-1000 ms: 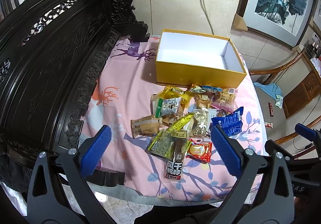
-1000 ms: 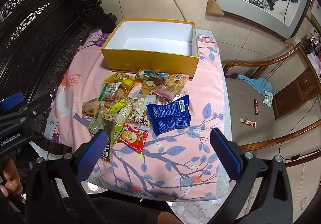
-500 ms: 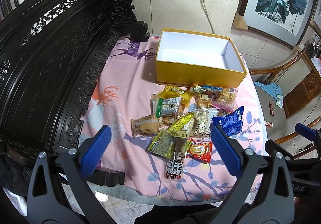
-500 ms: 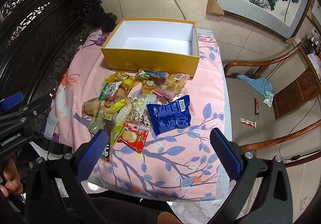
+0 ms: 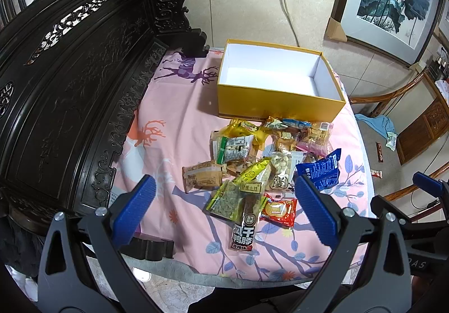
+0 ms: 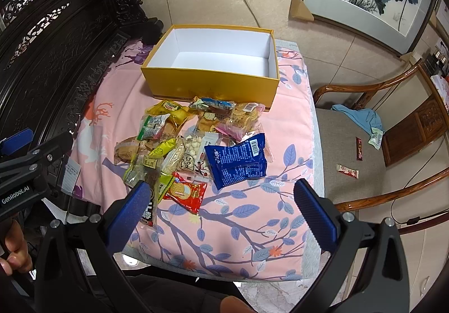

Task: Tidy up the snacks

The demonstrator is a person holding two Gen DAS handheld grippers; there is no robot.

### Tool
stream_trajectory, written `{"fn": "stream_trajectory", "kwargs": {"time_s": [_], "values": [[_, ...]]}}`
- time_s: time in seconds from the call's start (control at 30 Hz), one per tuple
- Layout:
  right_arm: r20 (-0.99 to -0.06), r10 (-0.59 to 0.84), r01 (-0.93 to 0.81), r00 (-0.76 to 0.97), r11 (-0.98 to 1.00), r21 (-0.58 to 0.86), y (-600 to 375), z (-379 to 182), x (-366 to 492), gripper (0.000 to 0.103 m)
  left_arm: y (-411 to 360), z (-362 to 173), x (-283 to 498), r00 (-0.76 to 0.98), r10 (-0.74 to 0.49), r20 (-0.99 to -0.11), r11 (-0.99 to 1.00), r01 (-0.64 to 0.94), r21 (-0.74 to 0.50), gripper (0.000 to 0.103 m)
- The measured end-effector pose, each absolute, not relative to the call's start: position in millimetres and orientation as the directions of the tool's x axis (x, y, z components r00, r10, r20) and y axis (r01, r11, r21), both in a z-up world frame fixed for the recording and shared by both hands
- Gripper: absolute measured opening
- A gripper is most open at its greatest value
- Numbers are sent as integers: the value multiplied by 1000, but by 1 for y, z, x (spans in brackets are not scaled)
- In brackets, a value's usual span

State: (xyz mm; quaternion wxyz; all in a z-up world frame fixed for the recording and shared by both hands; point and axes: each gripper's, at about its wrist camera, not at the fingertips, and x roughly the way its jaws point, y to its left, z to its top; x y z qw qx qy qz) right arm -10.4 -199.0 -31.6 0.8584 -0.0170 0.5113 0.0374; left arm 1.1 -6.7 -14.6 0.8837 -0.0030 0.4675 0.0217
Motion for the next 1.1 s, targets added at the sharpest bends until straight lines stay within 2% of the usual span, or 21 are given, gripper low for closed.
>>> {"fn": "stream_trajectory", "kwargs": {"time_s": [1.1], "values": [[-880,60,-92,471,996,19,-199,-35,1,102,-13,-21,9,556,38,-831,999,-37,21,101]]}}
